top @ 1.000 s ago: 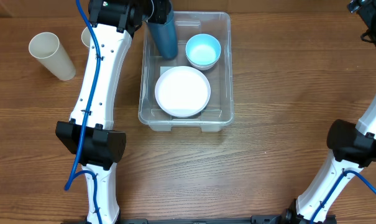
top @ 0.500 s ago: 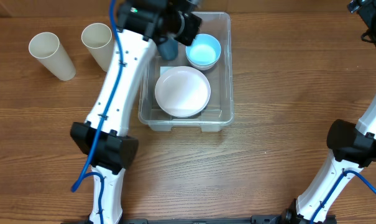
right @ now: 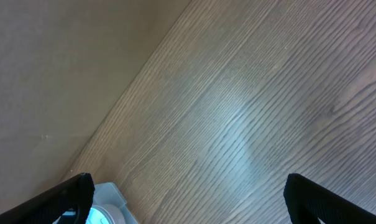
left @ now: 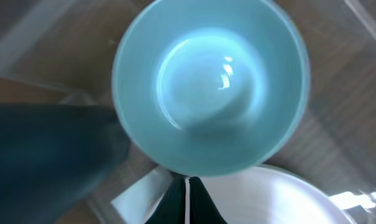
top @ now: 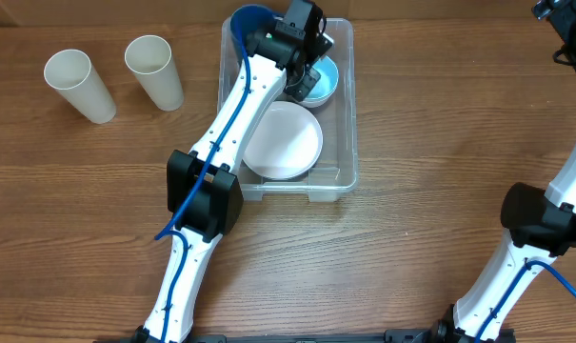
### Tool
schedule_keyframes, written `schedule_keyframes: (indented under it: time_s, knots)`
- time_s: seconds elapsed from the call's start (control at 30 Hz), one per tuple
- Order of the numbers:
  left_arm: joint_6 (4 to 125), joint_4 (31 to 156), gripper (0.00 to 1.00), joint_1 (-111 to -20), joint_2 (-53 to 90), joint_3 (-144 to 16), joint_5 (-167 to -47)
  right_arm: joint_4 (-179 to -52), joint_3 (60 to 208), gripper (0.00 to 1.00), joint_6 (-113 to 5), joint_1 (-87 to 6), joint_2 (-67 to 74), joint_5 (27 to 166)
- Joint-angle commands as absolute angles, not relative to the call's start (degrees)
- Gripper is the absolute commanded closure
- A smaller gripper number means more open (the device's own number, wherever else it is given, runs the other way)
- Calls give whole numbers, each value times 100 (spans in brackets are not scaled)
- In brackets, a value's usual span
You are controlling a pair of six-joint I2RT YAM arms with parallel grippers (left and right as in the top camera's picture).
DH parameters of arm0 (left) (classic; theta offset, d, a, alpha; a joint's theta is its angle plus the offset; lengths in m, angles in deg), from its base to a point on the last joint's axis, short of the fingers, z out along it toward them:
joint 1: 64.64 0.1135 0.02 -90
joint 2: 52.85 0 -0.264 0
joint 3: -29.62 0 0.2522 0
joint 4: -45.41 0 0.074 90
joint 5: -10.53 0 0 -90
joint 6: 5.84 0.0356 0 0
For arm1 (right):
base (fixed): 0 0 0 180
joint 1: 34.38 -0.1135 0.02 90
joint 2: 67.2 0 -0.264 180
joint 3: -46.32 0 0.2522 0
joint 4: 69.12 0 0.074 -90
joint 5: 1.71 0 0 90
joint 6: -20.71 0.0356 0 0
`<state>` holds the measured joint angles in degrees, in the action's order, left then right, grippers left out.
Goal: Pack container
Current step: 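Release the blue cup and lift the left gripper out of the bin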
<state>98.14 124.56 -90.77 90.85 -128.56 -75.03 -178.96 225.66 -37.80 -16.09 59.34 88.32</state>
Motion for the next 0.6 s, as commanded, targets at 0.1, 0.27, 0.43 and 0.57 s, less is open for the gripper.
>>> schedule_keyframes:
  time_s: [0.1,0.27,0.43,0.57]
  knots:
    - [9945,12342,96,-8959,9030,-12856,-6419,-17880,22599,0,-3754,-1631,5904,8819]
    - [9947,12172,96,-8856,9030,-12736,-6401,-17880,22599,0,-3754,-1629,5904,8819]
    - [10116,11711,96,-8827,9030,-12307,-6351,-17880,22599,0,-3754,-1631,5904,8819]
    - [10135,11553,96,-8827,9030,-12292,-6335,-17880,22599,0,-3754,-1629,5904,8819]
